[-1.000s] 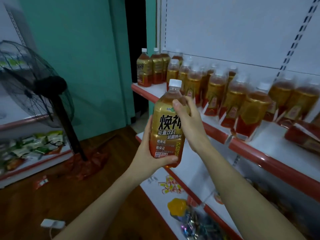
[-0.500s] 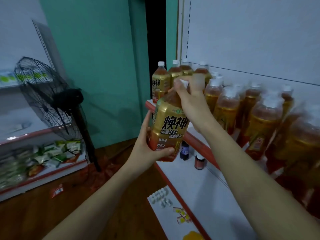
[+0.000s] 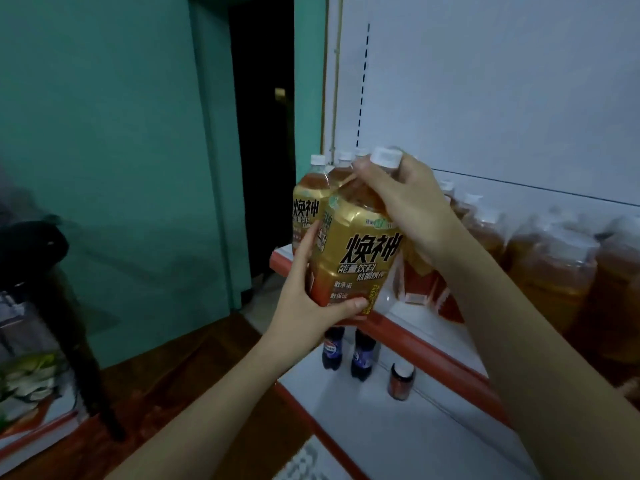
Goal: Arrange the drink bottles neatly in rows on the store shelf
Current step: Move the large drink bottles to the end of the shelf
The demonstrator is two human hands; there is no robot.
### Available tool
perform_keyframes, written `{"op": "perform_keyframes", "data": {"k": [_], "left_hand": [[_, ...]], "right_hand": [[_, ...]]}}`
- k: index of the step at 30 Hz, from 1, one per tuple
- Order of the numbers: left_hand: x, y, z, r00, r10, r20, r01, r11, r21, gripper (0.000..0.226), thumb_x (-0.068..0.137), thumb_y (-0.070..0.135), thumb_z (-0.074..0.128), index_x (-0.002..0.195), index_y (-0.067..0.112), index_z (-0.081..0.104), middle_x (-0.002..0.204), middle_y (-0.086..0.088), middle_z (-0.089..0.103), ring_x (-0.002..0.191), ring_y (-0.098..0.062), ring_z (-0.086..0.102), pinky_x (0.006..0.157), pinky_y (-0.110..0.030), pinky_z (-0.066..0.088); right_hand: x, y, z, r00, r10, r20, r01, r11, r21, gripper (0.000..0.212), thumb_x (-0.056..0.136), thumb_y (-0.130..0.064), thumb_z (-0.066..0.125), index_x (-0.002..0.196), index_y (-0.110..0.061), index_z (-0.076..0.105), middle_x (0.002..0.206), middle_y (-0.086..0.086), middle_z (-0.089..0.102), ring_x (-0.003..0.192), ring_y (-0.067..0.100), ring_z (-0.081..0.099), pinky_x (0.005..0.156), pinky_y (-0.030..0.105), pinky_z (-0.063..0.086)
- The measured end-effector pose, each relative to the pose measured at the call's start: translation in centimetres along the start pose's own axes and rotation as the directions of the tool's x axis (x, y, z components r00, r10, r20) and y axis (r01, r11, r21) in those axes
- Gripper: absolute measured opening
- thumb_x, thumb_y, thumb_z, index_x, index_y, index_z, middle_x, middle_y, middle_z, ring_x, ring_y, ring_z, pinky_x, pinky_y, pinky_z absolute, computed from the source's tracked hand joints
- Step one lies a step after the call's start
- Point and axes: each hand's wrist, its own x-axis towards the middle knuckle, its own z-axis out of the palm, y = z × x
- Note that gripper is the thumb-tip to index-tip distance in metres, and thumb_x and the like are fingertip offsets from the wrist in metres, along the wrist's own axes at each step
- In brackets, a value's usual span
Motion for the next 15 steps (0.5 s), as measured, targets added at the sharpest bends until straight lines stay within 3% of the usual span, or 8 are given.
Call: {"op": "perform_keyframes", "data": {"k": [4,7,11,13,15], "left_hand": [[4.0,-2.0,-2.7,0.999,0.028,0.023,-0.026,0.997,-0.068,0.108,0.072,0.012,0.087,0.148,0.052,0.021,0.145,0.016,0.042,0.127,-0.002,0.051,0.100,-0.034,0.053],[6.7,-3.3,-3.3,1.000,0.012,0.013,-0.011,0.995,-0.104,0.108,0.072,0.013,0.087,0.146,0.056,0.021,0.148,0.016,0.039,0.129,0.001,0.048,0.103,-0.037,0.051],[10.3,-4.2,-2.0,0.995,0.014,0.103,-0.001,0.992,-0.125,0.103,0.076,0.018,0.084,0.146,0.056,0.019,0.140,0.024,0.047,0.128,0.006,0.047,0.107,-0.031,0.044],[12.1,-4.9,-0.8,0.987,0.021,0.157,0.000,0.991,-0.132,0.104,0.078,0.023,0.083,0.153,0.043,0.014,0.144,0.015,0.049,0.131,-0.002,0.048,0.111,-0.037,0.042],[13.5,-6.0,0.3,0.983,0.007,0.182,0.016,0.992,-0.127,0.106,0.079,0.033,0.082,0.155,0.042,0.009,0.148,0.009,0.046,0.136,-0.010,0.045,0.113,-0.046,0.040]], "right_hand": [[3.8,-1.1,3.0,0.998,-0.022,-0.055,0.010,0.978,-0.210,0.031,0.102,-0.045,0.054,0.103,-0.016,0.063,0.098,0.005,0.074,0.084,0.015,0.072,0.070,0.022,0.055],[6.8,-2.0,3.2,0.999,0.035,-0.037,-0.049,0.877,-0.477,0.039,0.100,-0.052,0.053,0.084,-0.016,0.057,0.079,-0.001,0.063,0.071,0.013,0.060,0.064,0.029,0.046],[10.6,-1.3,1.6,0.984,0.101,-0.148,-0.171,0.782,-0.599,0.047,0.098,-0.053,0.055,0.080,-0.010,0.055,0.073,0.012,0.056,0.068,0.023,0.055,0.067,0.033,0.040],[12.2,-0.2,0.7,0.969,0.091,-0.229,-0.221,0.730,-0.647,0.048,0.097,-0.054,0.056,0.074,-0.014,0.048,0.069,0.008,0.050,0.065,0.024,0.051,0.066,0.033,0.038],[13.4,0.8,0.0,0.959,0.084,-0.271,-0.257,0.657,-0.709,0.053,0.096,-0.056,0.057,0.066,-0.015,0.038,0.061,0.003,0.044,0.057,0.022,0.045,0.059,0.031,0.035]]}}
